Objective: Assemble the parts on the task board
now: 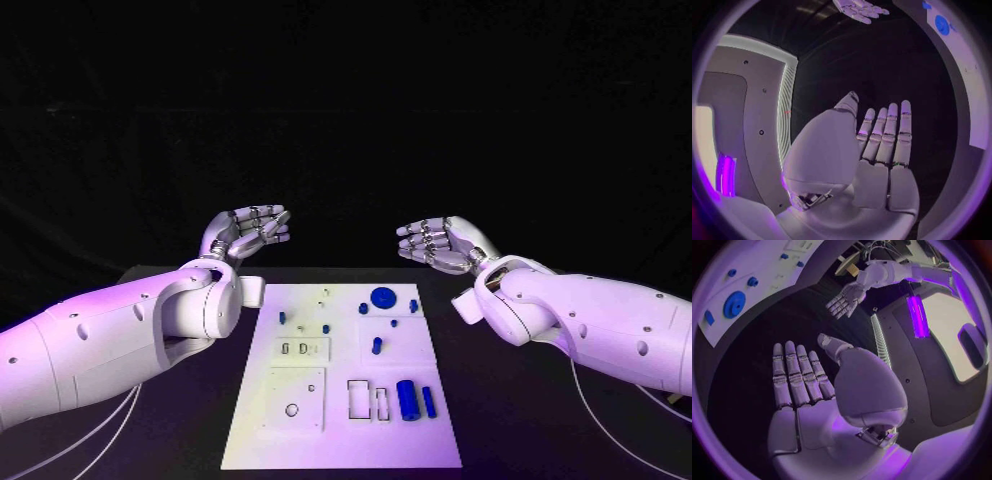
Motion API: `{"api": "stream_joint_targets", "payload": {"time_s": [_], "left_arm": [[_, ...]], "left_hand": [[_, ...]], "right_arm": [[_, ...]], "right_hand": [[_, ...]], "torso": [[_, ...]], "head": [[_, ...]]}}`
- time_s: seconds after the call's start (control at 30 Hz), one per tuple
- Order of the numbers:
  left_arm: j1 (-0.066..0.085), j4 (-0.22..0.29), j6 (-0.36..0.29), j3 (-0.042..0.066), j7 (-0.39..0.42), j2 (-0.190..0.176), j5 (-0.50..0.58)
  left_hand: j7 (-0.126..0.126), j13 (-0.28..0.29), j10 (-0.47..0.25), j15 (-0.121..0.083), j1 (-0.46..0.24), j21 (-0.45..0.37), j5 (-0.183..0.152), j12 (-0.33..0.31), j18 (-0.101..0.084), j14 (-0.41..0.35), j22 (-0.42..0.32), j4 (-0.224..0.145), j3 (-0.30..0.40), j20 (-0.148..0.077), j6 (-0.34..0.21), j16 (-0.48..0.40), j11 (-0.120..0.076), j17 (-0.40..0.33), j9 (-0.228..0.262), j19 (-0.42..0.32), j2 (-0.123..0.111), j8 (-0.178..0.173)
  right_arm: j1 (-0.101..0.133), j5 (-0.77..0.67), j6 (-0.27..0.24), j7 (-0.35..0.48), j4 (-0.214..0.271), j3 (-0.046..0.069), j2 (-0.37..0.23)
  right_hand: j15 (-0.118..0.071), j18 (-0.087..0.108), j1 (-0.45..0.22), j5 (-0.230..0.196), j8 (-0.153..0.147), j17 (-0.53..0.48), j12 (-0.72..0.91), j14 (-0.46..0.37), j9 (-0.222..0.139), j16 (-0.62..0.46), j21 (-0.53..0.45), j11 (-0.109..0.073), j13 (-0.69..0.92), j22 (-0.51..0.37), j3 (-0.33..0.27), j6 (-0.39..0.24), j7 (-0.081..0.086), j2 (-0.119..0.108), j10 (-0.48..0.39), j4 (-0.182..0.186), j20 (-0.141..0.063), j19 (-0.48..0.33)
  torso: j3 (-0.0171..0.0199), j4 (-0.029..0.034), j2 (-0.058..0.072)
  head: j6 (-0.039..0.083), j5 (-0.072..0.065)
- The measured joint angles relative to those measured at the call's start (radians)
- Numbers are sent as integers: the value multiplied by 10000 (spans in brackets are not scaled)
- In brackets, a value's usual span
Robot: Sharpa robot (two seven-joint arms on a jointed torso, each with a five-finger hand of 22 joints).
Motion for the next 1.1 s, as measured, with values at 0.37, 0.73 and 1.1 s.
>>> {"api": "stream_joint_targets", "payload": {"time_s": [0.37, 0.73, 1.1], "left_arm": [[101, 574, 192, 0, -98, -463, -167], [254, 1853, 570, 5, -340, -1205, -336], [310, 2784, 864, 27, -531, -1709, -357]], "left_hand": [[164, -10, 981, -281, 291, 397, 0, 0, -4, 800, 84, 17, 286, -291, 588, 225, -297, 340, 64, 696, -94, 187], [149, -3, 1349, -437, 399, 722, 0, -62, -13, 1198, 219, 43, 453, -510, 706, 385, -391, 639, 74, 1142, -202, 227], [149, -3, 1349, -437, 353, 838, 0, -156, -25, 1197, 264, 44, 507, -530, 706, 385, -390, 681, 73, 1263, -248, 226]], "right_arm": [[250, -1770, -9, -478, 86, 6, -39], [570, -5462, 817, -2122, 220, 28, 164], [683, -8632, 1467, -3515, 175, 36, 569]], "right_hand": [[-255, -2, 76, -120, 116, 70, -146, 924, 56, 188, 304, -229, -10, 61, 584, 876, 244, -290, 1028, -316, -196, 711], [-1307, 153, 8, -38, 423, 1204, -409, 4159, 233, 1760, 2350, -933, 40, 1070, 315, 1812, -142, -642, 2537, -522, -1268, 3070], [-1583, 153, -381, 60, 229, 8037, -494, 5395, 392, 9162, 5623, -988, 83, 3585, 376, 1791, -166, -1122, 2183, -48, -1707, 4698]], "torso": [[-47, 86, 287], [-134, 226, 692], [-243, 386, 1098]], "head": [[9, -79], [6, -243], [-57, -481]]}}
